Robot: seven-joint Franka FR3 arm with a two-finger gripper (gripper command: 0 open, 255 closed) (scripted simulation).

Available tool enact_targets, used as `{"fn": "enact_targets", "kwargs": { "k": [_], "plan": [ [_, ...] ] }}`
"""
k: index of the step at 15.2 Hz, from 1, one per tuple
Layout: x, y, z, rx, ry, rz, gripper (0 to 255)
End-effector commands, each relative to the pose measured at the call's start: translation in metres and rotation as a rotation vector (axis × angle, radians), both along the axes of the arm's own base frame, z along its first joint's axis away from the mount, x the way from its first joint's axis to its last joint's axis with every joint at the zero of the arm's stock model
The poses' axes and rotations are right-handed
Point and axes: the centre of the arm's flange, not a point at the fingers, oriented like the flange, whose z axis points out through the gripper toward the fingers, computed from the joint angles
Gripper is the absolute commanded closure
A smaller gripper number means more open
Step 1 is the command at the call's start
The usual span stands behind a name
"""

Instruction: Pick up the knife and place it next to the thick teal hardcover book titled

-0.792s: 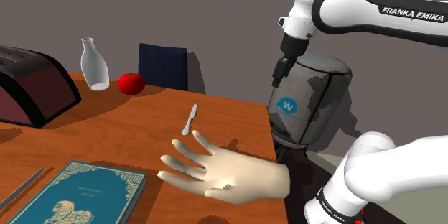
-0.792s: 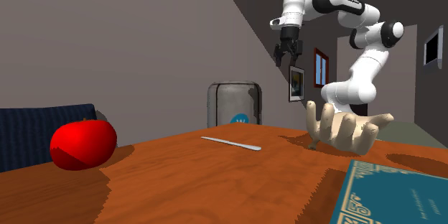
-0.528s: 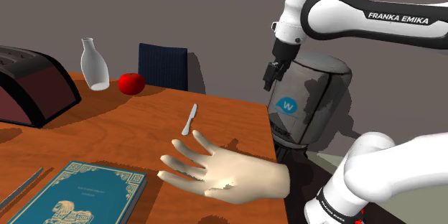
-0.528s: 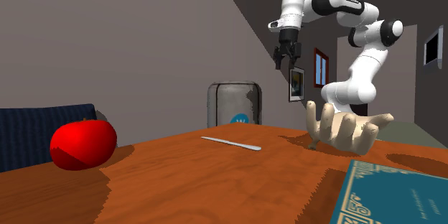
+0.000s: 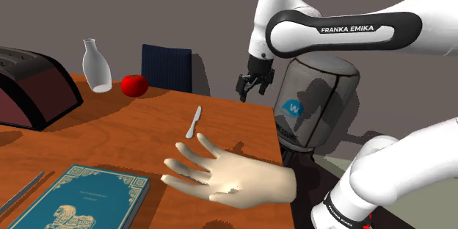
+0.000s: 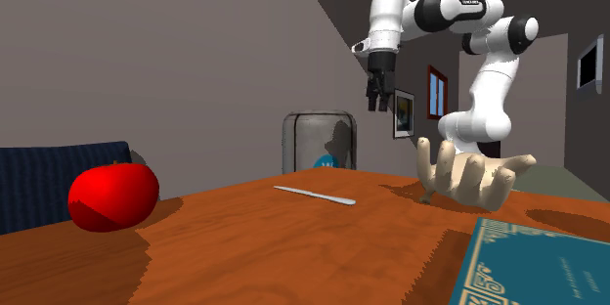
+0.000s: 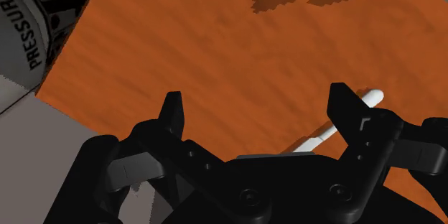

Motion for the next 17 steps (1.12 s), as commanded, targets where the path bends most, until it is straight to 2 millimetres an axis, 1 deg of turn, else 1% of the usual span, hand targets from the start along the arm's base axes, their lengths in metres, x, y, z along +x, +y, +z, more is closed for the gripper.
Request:
{"fn": "enact_targets", "kwargs": {
  "k": [1, 5, 9, 13, 17],
  "plan": [
    [0.021, 0.017, -0.015, 0.01, 0.002, -0.07, 0],
    [0.062, 0.037, -0.044, 0.026, 0.008, -0.201, 0],
    [0.104, 0.052, -0.073, 0.042, 0.014, -0.332, 0],
    [0.149, 0.061, -0.101, 0.058, 0.021, -0.462, 0],
    [0.193, 0.065, -0.131, 0.073, 0.027, -0.593, 0]
  ]
}}
